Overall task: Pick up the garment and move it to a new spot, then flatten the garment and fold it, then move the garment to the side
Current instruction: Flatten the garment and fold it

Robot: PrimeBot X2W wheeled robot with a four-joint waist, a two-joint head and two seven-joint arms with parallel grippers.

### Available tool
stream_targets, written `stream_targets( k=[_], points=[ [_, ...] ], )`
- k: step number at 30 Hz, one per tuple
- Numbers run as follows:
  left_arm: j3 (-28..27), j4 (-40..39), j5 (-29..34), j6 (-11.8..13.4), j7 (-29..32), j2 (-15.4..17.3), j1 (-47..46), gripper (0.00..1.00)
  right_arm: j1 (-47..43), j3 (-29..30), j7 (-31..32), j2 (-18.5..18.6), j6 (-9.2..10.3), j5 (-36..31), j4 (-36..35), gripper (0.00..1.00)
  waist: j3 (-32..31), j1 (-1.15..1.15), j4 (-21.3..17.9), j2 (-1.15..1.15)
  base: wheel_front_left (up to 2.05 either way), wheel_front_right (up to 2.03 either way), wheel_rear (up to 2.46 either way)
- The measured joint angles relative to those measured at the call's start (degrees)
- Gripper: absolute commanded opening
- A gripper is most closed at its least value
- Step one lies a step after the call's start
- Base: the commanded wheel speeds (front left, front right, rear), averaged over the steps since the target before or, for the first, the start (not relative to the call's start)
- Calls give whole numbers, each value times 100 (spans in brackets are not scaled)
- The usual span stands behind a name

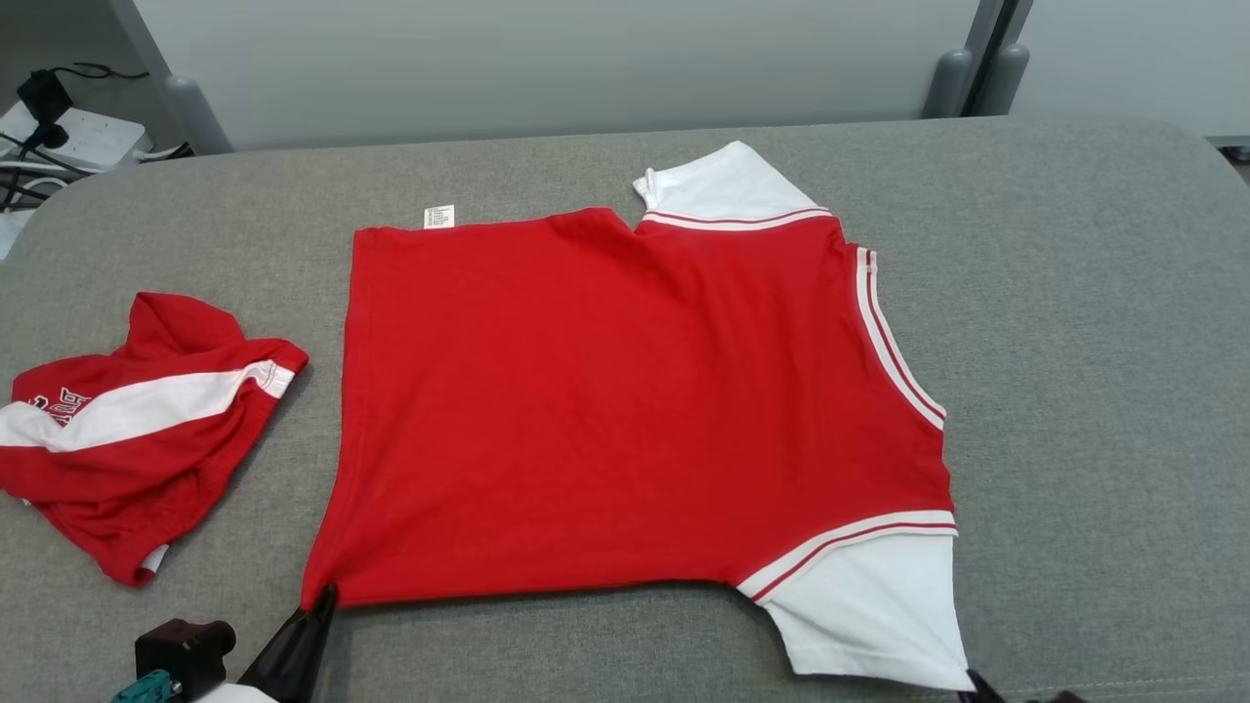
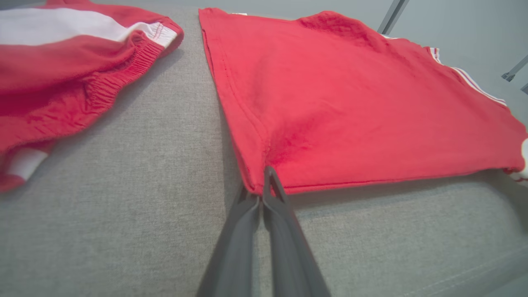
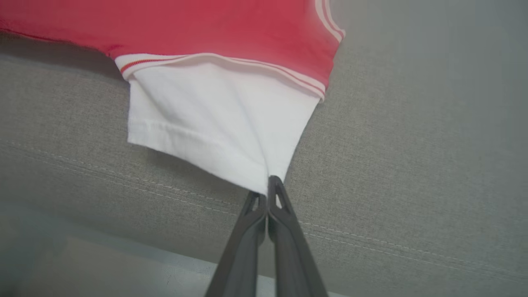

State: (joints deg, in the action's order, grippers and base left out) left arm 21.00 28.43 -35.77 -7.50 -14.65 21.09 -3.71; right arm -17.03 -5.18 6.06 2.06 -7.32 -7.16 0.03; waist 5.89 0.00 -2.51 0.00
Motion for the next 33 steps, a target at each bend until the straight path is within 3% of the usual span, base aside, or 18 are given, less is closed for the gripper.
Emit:
stream_targets(
  k=[7,18,33],
  points=[
    [11,-570,-35,0,0,66,-25,0,517,326,-81,2,0,-66,-271,0,211,0,57,0,0,0,0],
    [286,-1429,-330,0,-1,553,-659,0,1890,517,104,14,0,-413,-469,0,767,0,226,0,0,0,0],
    [558,-1461,-571,0,-1,1123,-1385,0,3360,456,680,42,0,-742,-482,0,1685,0,322,0,0,0,0]
  ],
)
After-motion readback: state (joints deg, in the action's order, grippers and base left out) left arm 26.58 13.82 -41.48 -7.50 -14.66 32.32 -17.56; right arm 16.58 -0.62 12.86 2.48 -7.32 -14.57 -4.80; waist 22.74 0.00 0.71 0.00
